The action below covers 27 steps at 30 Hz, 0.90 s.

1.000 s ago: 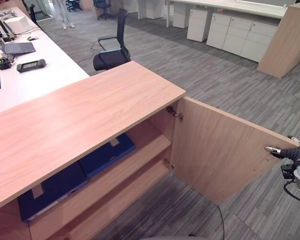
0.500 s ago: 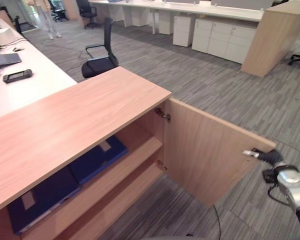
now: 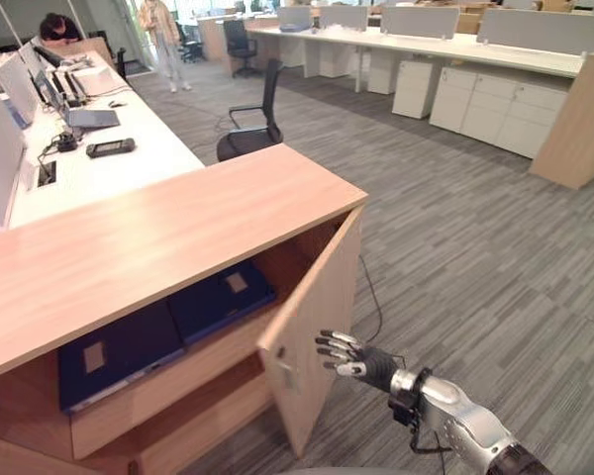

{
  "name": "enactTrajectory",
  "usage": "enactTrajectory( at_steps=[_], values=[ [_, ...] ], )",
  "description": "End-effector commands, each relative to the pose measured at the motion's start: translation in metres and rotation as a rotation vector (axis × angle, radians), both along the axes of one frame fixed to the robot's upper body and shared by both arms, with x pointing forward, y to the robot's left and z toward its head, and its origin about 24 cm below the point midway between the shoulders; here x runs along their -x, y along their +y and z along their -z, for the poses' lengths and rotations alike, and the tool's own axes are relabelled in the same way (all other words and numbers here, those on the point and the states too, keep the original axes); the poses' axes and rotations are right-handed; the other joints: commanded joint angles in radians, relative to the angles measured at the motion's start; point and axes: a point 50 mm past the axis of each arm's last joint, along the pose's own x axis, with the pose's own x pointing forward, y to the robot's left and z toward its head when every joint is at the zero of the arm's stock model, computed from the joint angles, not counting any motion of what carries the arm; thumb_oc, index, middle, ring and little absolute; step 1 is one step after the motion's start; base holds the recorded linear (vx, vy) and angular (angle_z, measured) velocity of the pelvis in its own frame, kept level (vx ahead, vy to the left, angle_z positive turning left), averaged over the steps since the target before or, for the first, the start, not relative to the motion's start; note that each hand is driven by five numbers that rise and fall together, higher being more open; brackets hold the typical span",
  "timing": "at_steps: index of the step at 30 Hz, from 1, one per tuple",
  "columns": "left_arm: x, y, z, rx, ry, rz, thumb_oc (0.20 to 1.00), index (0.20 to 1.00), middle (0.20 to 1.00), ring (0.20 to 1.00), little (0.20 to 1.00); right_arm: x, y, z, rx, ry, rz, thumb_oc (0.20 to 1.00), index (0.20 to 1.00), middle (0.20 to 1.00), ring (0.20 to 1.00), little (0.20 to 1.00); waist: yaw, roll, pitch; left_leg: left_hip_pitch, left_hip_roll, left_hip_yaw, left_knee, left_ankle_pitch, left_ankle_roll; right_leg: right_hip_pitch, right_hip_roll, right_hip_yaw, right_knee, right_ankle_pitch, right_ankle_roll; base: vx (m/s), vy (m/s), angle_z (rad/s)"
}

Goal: Put the empty folder in the office cabinet

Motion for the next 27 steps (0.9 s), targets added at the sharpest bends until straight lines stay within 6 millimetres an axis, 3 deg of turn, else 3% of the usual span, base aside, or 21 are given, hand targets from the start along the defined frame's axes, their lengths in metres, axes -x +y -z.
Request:
enactTrajectory(
  at_steps=[1,7,9,11,16,17,18,19,20,21,25,27],
  values=[
    [-0.039,0.019,-0.002,-0.054,-0.084,-0.02,1.0,1.0,1.0,1.0,1.0,-0.012,0.034,-0.021,-0.191,-0.042,-0.04,1.0,1.0,1.0,1.0,1.0,0.01,-0.078,0.064,0.086,-0.059,-0.008,0.024,-0.088,0.019,0.006,-0.006,-0.003,0.031,-0.089,0.014,0.01,-0.018,0.13],
    [-0.04,0.018,-0.002,-0.05,-0.096,-0.029,1.0,1.0,1.0,1.0,1.0,-0.009,0.031,-0.004,-0.141,0.004,0.009,1.0,1.0,1.0,1.0,1.0,0.024,-0.086,0.071,0.067,-0.054,-0.032,0.025,-0.075,0.01,0.003,0.0,-0.016,0.031,-0.094,0.01,0.0,-0.039,0.11],
    [-0.04,0.018,-0.002,-0.052,-0.101,-0.039,1.0,1.0,1.0,1.0,1.0,-0.008,0.016,0.024,0.036,0.047,0.066,1.0,1.0,1.0,1.0,1.0,0.039,-0.089,0.077,0.054,-0.049,-0.055,0.027,-0.066,0.003,0.006,0.003,-0.035,0.036,-0.103,0.004,0.01,-0.112,0.5],
    [-0.042,0.014,-0.001,-0.058,-0.106,-0.029,1.0,1.0,1.0,1.0,1.0,0.0,-0.011,0.07,0.329,0.161,0.135,1.0,1.0,1.0,1.0,1.0,0.075,-0.089,0.089,0.031,-0.039,-0.107,0.05,-0.061,-0.005,0.013,0.006,-0.075,0.052,-0.122,-0.005,0.01,-0.167,0.56],
    [-0.064,-0.004,0.002,-0.028,-0.144,0.076,1.0,1.0,1.0,1.0,1.0,0.029,-0.047,0.116,0.638,0.396,0.239,1.0,1.0,1.0,1.0,1.0,0.152,-0.075,0.144,-0.051,-0.024,-0.203,0.109,-0.043,-0.033,0.033,0.008,-0.191,0.065,-0.166,-0.018,-0.06,-0.121,0.99],
    [-0.077,-0.011,0.002,-0.024,-0.168,0.111,1.0,1.0,1.0,1.0,1.0,0.042,-0.064,0.124,0.714,0.464,0.273,1.0,1.0,1.0,1.0,1.0,0.146,-0.071,0.153,-0.09,-0.004,-0.114,0.142,-0.025,-0.035,0.034,-0.012,-0.261,0.069,-0.171,-0.022,-0.08,-0.044,1.85],
    [-0.077,-0.011,0.002,-0.024,-0.169,0.112,1.0,1.0,1.0,1.0,1.0,0.042,-0.064,0.124,0.713,0.463,0.274,1.0,1.0,1.0,1.0,1.0,0.146,-0.071,0.153,-0.093,-0.004,-0.115,0.144,-0.025,-0.035,0.033,-0.013,-0.263,0.069,-0.172,-0.022,-0.17,0.044,2.1],
    [-0.082,-0.014,0.002,-0.023,-0.173,0.146,1.0,1.0,1.0,1.0,1.0,0.059,-0.079,0.131,0.767,0.55,0.316,1.0,1.0,1.0,1.0,1.0,0.134,-0.063,0.149,-0.089,0.034,0.033,0.168,-0.023,-0.029,0.041,-0.025,-0.317,0.062,-0.168,-0.024,-0.09,0.041,1.66],
    [-0.081,-0.015,0.003,-0.024,-0.166,0.164,1.0,1.0,1.0,1.0,1.0,0.069,-0.085,0.133,0.792,0.588,0.333,1.0,1.0,1.0,1.0,1.0,0.126,-0.054,0.142,-0.078,0.043,0.087,0.163,-0.021,-0.028,0.048,-0.027,-0.343,0.06,-0.165,-0.025,-0.08,0.084,1.36],
    [-0.075,-0.014,0.003,-0.024,-0.144,0.194,1.0,1.0,1.0,1.0,1.0,0.091,-0.096,0.139,0.83,0.667,0.344,1.0,1.0,1.0,1.0,1.0,0.117,-0.037,0.127,-0.061,0.045,0.143,0.147,-0.016,-0.028,0.064,-0.033,-0.384,0.06,-0.164,-0.028,0.01,0.091,0.99],
    [-0.062,-0.013,0.004,-0.002,-0.107,0.252,1.0,1.0,1.0,1.0,1.0,0.126,-0.109,0.144,0.876,0.787,0.357,1.0,1.0,1.0,1.0,1.0,0.12,-0.012,0.091,-0.042,0.021,0.142,0.109,-0.016,-0.022,0.099,-0.054,-0.425,0.063,-0.16,-0.02,0.09,0.117,1.0],
    [-0.061,-0.012,0.004,-0.001,-0.108,0.258,1.0,1.0,1.0,1.0,1.0,0.131,-0.111,0.145,0.877,0.803,0.365,1.0,1.0,1.0,1.0,1.0,0.121,-0.008,0.086,-0.039,0.01,0.133,0.098,-0.014,-0.018,0.104,-0.067,-0.438,0.071,-0.157,-0.015,0.05,0.129,0.21]
  ],
)
